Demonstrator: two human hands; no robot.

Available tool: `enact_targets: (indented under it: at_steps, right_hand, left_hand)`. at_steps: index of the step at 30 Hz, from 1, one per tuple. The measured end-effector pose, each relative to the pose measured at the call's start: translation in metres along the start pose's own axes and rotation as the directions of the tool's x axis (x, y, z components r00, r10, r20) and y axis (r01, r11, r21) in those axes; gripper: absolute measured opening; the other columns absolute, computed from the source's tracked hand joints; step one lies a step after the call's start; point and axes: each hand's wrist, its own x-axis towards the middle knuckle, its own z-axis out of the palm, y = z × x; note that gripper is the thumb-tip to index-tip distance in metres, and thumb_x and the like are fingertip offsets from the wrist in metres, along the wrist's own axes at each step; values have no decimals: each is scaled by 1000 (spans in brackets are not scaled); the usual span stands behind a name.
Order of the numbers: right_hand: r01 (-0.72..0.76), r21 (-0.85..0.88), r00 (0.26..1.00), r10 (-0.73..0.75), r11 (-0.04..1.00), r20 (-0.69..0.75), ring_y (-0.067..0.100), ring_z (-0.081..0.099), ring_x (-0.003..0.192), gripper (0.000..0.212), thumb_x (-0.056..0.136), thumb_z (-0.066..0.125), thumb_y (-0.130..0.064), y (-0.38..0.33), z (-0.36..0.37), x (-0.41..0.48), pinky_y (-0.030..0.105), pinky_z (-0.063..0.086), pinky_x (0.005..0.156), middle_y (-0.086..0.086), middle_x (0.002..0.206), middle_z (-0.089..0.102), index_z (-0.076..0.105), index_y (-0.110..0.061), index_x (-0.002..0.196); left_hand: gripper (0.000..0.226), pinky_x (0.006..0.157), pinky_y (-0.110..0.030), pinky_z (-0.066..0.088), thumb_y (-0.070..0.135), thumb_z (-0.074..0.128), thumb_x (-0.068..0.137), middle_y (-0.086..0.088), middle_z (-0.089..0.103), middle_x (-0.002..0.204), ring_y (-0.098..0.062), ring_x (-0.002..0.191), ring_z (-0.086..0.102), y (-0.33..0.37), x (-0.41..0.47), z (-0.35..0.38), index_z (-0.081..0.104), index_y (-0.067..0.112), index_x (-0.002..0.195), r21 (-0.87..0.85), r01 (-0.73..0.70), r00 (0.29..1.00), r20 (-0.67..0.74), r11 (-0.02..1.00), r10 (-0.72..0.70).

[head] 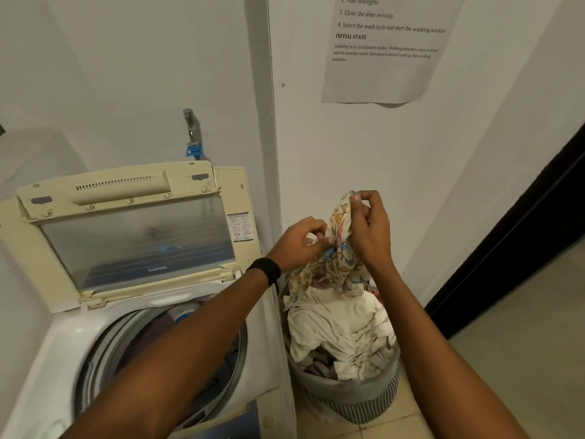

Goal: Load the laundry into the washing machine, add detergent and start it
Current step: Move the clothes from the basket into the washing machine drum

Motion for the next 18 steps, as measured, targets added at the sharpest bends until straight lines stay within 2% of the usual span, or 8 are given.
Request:
enact_targets:
  at_steps: [3,5,7,10,11,13,15,18]
  right_hand:
    - [21,-69,1000,-22,997,-13,3,53,59,25,109,36,-46,-6,-7,6,26,45,57,-2,70,58,48,-24,108]
    - [6,-157,998,-17,988,-66,10,63,69,27,108,31,-51,0,-13,12,38,52,63,1,76,64,45,-28,110]
    - [-34,-219,994,11,975,-107,16,66,72,28,108,28,-53,4,-15,15,44,56,65,0,78,66,44,-29,109]
    - [-52,-154,985,25,987,-169,3,66,67,26,109,32,-46,1,-13,16,32,52,58,-6,77,64,46,-24,109]
    - [-34,-107,980,12,994,-199,-1,64,69,25,109,36,-43,-3,-14,17,29,51,60,-9,81,64,49,-22,109]
    - [-11,32,966,19,999,-259,1,64,81,22,107,45,-42,-8,-17,24,34,55,72,-7,91,67,55,-23,104]
    - [-49,227,954,113,973,-277,18,69,93,18,103,52,-45,-12,-21,33,41,57,83,3,98,70,59,-29,98]
    - [-80,295,951,162,952,-265,15,68,83,17,104,52,-43,-17,-23,39,34,54,73,2,90,70,58,-29,98]
  left_hand:
    - [20,83,-35,52,27,57,104,-4,62,90,-13,88,59,1,0,-3,59,12,92,-50,-13,985,-172,999,4]
    - [23,75,-21,47,22,52,108,-9,58,85,-9,81,53,18,5,-11,55,6,91,-105,-30,962,-274,994,0]
    - [28,69,-19,41,26,51,108,-15,55,81,-10,77,48,39,14,-21,53,6,89,-77,-54,948,-318,996,26]
    - [36,78,-22,41,38,52,107,-10,53,83,-16,93,49,61,33,-34,57,11,83,49,-34,932,-358,998,49]
    - [38,86,-22,43,43,52,105,-6,54,90,-15,105,48,62,39,-39,60,15,81,85,-7,935,-354,996,37]
    - [48,97,-30,43,55,51,101,-5,61,99,-13,118,45,59,44,-47,68,15,80,164,6,962,-269,987,39]
    - [50,96,-33,43,57,54,98,-2,68,94,-13,113,46,58,42,-48,72,13,80,182,-28,983,-173,983,60]
    - [45,86,-32,41,52,69,89,0,69,85,-16,97,51,66,35,-40,63,11,70,223,-179,979,-54,958,196]
